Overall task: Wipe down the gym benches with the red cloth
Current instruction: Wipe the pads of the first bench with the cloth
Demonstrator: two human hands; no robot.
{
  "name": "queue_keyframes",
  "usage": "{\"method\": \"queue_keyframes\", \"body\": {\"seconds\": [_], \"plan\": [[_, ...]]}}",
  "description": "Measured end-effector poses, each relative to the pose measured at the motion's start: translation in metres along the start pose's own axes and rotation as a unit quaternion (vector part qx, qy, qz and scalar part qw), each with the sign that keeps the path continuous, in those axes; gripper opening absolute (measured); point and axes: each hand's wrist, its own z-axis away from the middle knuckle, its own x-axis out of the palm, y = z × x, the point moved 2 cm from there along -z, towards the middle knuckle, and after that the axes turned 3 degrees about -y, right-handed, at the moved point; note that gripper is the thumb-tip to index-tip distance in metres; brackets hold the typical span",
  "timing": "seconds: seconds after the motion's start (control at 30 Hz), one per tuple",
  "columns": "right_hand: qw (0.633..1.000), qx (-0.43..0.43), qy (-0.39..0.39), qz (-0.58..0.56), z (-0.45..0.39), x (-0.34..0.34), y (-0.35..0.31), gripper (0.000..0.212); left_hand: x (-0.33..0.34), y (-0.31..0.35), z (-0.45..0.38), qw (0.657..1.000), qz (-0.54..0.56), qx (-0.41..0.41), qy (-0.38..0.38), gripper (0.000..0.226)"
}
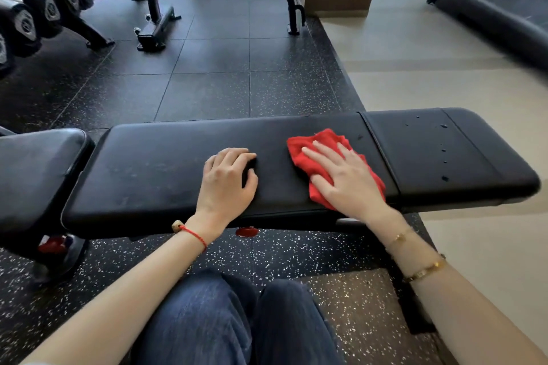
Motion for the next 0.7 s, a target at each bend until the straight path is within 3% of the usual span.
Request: {"method": "queue_keyframes", "body": {"seconds": [0.17,0.23,0.4,0.53,0.6,0.7], "plan": [[0.991,0.135,0.007,0.014,-0.053,-0.012,0.035,0.054,0.003,-0.001,0.002,1.0,-0.018,0.009,0.0,0.031],[0.989,0.149,0.004,0.003,-0.07,-0.011,0.023,0.054,0.003,-0.001,0.003,1.0,-0.017,0.008,0.004,0.031],[1.0,-0.013,-0.016,0.008,-0.051,0.008,-0.034,0.054,0.004,-0.001,0.002,1.0,-0.012,0.002,0.011,0.031],[0.998,-0.067,-0.011,-0.002,-0.017,0.001,-0.012,0.055,0.005,-0.001,0.003,1.0,-0.003,0.001,0.01,0.032],[0.999,-0.035,0.003,0.007,-0.023,-0.006,0.013,0.054,0.006,-0.001,0.003,1.0,-0.003,0.001,0.009,0.032],[0.997,0.081,0.002,0.014,-0.057,-0.013,0.039,0.053,0.005,0.0,0.002,1.0,-0.004,-0.004,0.012,0.032]]}}
